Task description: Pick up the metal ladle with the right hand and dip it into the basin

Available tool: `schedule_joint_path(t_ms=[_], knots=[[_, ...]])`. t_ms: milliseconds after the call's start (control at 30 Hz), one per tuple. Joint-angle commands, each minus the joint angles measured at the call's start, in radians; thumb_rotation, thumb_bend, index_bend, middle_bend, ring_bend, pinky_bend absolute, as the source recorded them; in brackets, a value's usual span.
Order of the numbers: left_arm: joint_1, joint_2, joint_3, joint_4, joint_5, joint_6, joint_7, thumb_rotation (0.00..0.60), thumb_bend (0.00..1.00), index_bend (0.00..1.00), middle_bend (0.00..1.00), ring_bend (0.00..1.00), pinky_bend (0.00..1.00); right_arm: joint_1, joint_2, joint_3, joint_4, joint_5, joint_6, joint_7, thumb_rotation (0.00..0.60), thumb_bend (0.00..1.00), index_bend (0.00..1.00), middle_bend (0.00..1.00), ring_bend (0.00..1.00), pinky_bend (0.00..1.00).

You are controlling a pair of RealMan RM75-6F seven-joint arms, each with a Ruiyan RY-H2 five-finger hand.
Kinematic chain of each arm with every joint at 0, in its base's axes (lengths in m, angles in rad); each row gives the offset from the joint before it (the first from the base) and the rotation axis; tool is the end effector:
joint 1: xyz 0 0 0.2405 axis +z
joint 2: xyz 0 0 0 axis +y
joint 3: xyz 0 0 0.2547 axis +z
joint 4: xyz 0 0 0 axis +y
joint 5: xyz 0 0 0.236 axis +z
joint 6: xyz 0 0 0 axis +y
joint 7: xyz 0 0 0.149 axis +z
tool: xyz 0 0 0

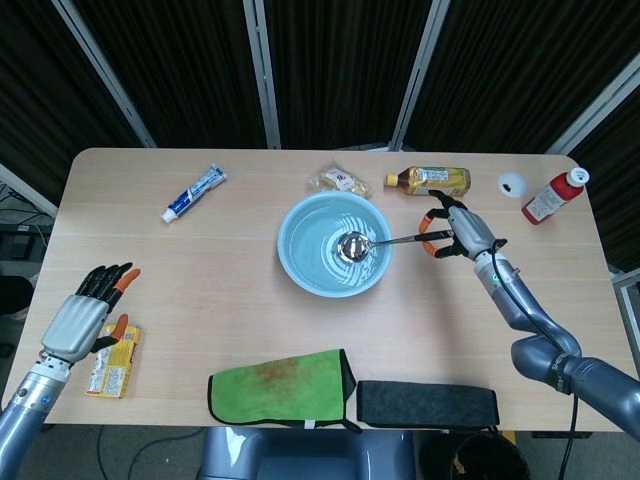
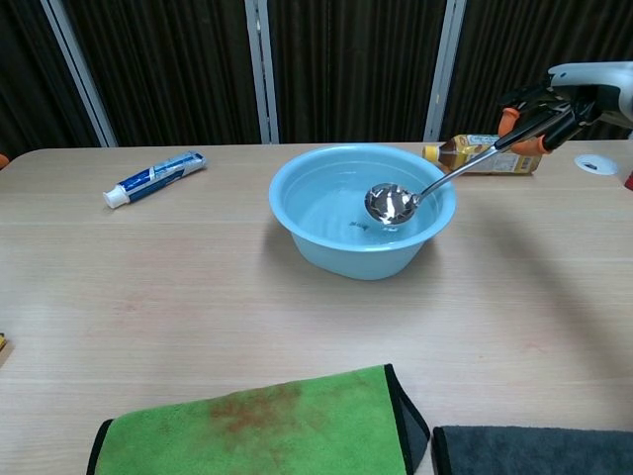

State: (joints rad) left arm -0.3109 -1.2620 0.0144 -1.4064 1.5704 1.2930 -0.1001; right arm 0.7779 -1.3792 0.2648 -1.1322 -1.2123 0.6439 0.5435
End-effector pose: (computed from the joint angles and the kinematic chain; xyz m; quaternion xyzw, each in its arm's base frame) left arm -0.3092 0.2457 0.0696 -0.6951 -0.3813 -0.3824 0.4746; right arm -0.2275 -0.4508 0.0526 0.5892 -0.5751 0.4230 0.3784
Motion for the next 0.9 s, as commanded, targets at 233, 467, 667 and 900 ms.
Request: schedule_joint_path(t_ms=[233, 467, 667, 900], knots=[[0.0, 0.009, 0.002, -0.003, 0.005, 0.006, -0.02, 0.6, 0.56, 0.03, 0.0, 0.0, 0.0, -0.042, -0.034, -0.011, -0.101, 0.07, 0.113, -0.196, 0.6, 0.55, 0.64, 0.03, 0.0, 0.0], [0.002, 0.02, 0.004, -0.008, 0.013, 0.015, -0.039, 0.6, 0.57, 0.03, 0.0, 0.0, 0.0, -0.048, -0.066, -0.017, -0.15, 0.118, 0.153, -0.313, 0.6, 0.55, 0.64, 0.03, 0.0, 0.0], [0.001, 0.026, 0.004, -0.006, 0.017, 0.017, -0.057, 0.6, 0.57, 0.03, 0.0, 0.0, 0.0, -0.048, -0.072, -0.023, -0.168, 0.159, 0.153, -0.388, 0.6, 0.55, 0.64, 0.03, 0.0, 0.0], [0.002, 0.032, 0.009, -0.011, 0.031, 0.026, -0.074, 0.6, 0.56, 0.03, 0.0, 0.0, 0.0, -0.028, -0.032, -0.021, -0.23, 0.257, 0.132, -0.52, 0.6, 0.55, 0.64, 0.03, 0.0, 0.0]])
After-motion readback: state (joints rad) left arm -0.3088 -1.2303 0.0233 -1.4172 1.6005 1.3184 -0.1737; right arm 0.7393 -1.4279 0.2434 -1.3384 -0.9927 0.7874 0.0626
